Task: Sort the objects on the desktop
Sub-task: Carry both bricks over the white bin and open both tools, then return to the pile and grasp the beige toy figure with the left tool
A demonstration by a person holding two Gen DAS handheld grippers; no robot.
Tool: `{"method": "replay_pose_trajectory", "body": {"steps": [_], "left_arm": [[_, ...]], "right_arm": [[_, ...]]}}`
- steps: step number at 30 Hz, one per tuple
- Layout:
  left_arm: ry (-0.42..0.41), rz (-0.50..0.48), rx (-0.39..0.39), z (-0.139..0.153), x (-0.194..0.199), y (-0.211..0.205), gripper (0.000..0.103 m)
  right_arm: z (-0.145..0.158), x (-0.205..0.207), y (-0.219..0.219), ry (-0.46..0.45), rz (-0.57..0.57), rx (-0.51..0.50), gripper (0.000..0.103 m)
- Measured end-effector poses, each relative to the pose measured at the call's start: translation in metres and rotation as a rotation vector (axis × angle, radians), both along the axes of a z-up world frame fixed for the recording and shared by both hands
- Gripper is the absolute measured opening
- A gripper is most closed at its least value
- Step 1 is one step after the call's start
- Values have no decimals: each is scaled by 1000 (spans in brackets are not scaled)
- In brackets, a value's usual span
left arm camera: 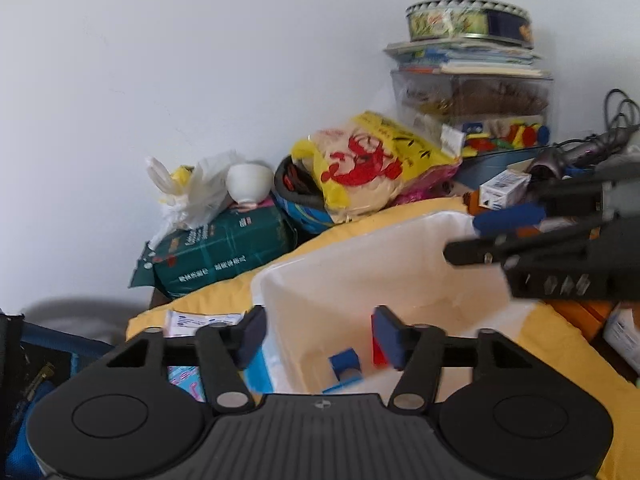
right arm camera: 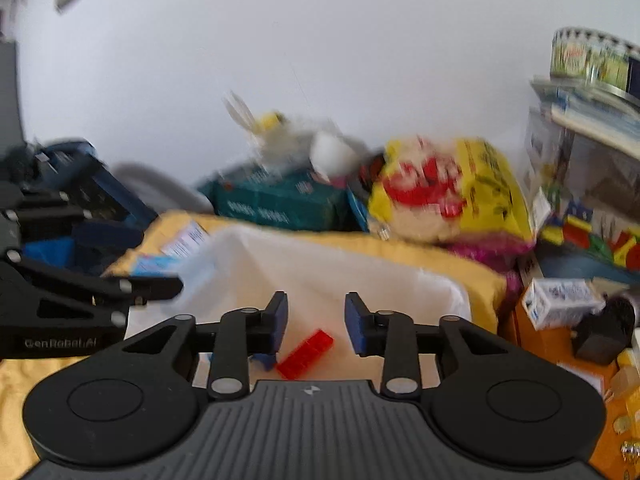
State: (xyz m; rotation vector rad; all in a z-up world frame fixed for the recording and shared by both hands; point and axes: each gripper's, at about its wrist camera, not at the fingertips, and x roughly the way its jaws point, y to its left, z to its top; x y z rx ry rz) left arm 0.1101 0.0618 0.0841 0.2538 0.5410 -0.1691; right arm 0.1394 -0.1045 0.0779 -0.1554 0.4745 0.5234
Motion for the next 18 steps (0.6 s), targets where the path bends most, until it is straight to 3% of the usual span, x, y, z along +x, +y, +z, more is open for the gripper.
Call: {"method": "replay_pose_trajectory", "body": {"steps": [3,6,8,9,11,13,16,18], "left_arm": [[-13,0,20,0,-29,2,69],[10,3,1,-8,-58,6,69],[46,11,-19,-19,-76,5,69],[75,17,-36,-27,-87,4,69],[132,10,-69,-45,-102,2,69],[211,-3,-91,-69,-114,-3,69],[303,-4,-94,-100,-122,-12,68],[324,8,-109,-112,-124,-14,68]], "right_arm": [[7,-24,-11,-67,51,16,56],[4,-38,-26,-69,96,22,56],[-1,-49,-36,-64,135,23,57],[-5,-53,-40,-54,144,19,63],[-17,-56,-43,29,166,-14,66],[-33,-60,-44,138,198,-64,59],[-64,-73,-38,203,214,-155,43],[-88,-82,-29,248,228,-188,42]]}}
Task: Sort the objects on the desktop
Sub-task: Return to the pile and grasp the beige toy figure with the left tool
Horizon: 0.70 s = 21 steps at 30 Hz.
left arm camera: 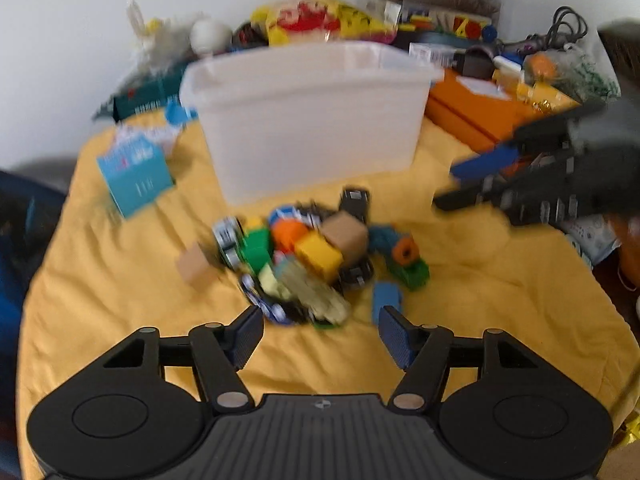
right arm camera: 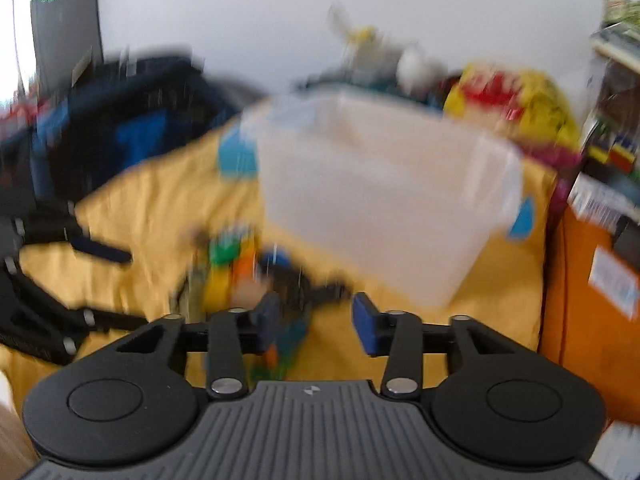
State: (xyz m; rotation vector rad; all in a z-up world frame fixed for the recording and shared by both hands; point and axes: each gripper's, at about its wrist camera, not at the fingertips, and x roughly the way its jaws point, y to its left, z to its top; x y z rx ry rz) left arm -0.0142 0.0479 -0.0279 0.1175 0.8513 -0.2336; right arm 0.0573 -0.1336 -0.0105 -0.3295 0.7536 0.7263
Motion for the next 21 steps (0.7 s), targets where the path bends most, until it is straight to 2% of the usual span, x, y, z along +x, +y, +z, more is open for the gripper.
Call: {"method": "replay_pose_trajectory", "body": {"steps": [2,6,9,12,13,15,17,21], "left_arm": [[19,25,-9,-9,6,-1,67],[36,55,-48,-20,28,-5,65],[40,70,-45,-27,42,-10,55],[67,91,-12,-36,51,-12,36],[86,91,-35,-39,54,-10,31],[101,91,-70,-39,52,-6,29],[99,77,-69,-36,44,-3,29],[117,77,-76,-30,13,12,27]], "right_arm": [[-17,-7,6,51,8,21,41],[-36,-13,24,12,-61,-25,40],[-38,-9,21,30,-123,15,40],[-42,-1,19,57,-178,40,40],[-41,0,17,79,-200,58,39],[-42,4,17,101,-217,77,39],[-41,4,17,114,-228,90,39],[-44,16,5,213,-321,191,41]]}}
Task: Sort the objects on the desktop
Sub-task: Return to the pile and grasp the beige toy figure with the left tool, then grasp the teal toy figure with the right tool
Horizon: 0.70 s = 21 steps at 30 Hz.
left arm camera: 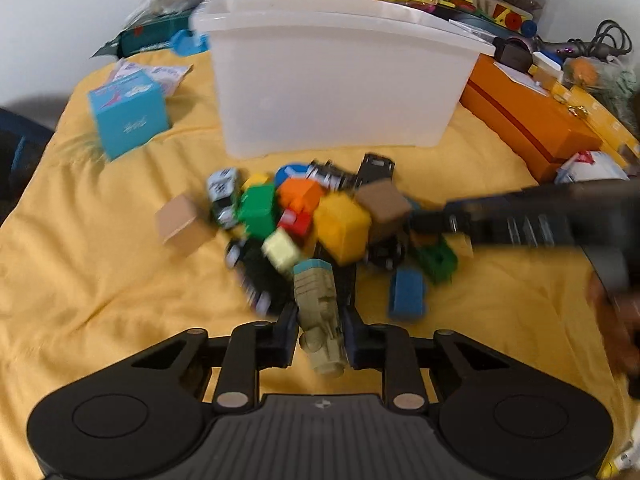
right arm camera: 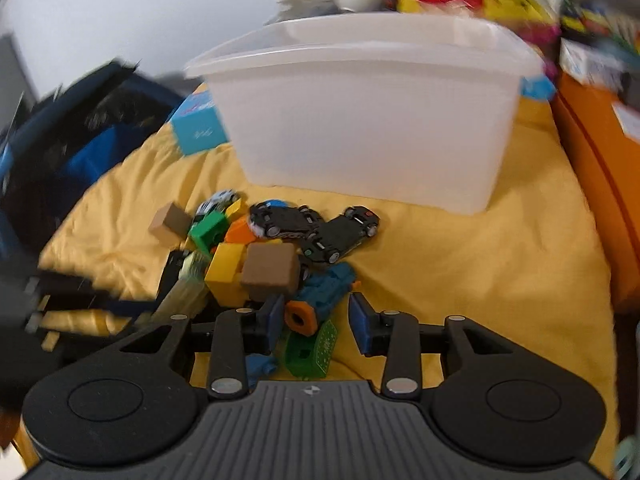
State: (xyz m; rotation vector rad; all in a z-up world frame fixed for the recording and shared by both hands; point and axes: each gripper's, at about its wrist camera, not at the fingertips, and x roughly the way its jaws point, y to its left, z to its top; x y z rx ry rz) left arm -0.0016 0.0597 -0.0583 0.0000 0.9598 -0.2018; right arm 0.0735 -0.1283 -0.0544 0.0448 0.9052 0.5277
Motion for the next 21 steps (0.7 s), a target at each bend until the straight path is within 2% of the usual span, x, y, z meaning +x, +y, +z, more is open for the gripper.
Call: {"method": "replay_pose_trajectory", "body": {"steps": [3,7,11,15,17,18,19,21], "left_arm": [[21,8,11,0,-20,10,27],[49,-2,40,-9,-39,11,27],[56,5,16,-12,-46,12,27],[37,-6,20,-11,-43,7,27],[41,-13,30,-13,-40,4,27],[44,-16,32,-14,-40,2,28],[45,-19,32,-15,-40,2,28],[49,-22,38,-17,-40,2,29]], "right_arm": [[-6,11,-5,71,-66,62,41],[-11,16,4,91,-86,57,42],[-7,20,1,128,-159,139,42],[-10,28,1,168,-245,87,44],[-20,35,2,207,-237,104,43],[-24,36,4,212,-215,116,36],[-26,36,7,207,-198,110,29],[-25,32,12,158,-151,75,29]]}}
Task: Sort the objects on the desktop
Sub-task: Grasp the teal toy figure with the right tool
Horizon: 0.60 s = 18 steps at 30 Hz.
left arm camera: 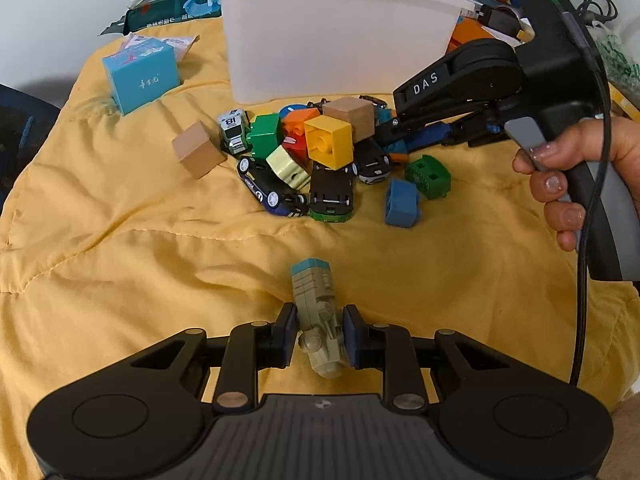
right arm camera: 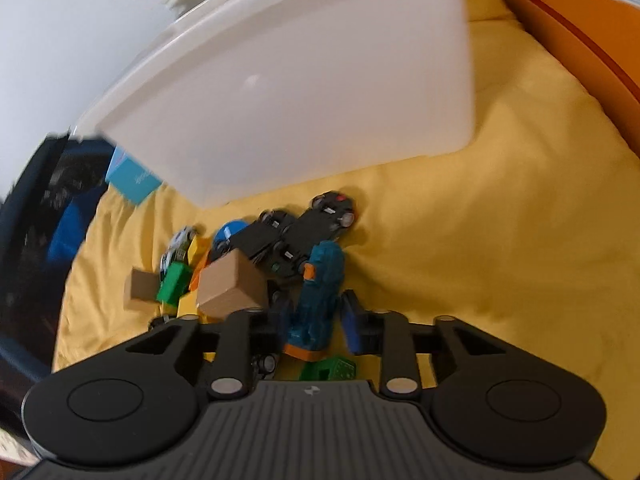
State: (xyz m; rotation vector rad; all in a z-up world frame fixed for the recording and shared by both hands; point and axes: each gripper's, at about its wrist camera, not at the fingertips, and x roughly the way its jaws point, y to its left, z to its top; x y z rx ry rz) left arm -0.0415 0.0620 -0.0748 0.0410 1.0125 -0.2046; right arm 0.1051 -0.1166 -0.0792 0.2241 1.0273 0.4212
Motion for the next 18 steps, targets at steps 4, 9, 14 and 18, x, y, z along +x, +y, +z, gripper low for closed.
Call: {"method": "replay_pose_trajectory", "body": {"steps": [4,9,14,18], "left_arm": [[-3,-8,1,-1,0,0,28],[-35,-40,-3,9,3,-6,27],[-63,-112,13,15,11,-27,27],[-45,-151,15,8,11,-38,27]], "right_arm": [[20,-15,-2,-125,64,-68,27],[54,-43,-9,-252,206,-153,27],[60,-78,-12,-296,366,-301,27],[48,-95,-11,-294,406,-367,27]]}}
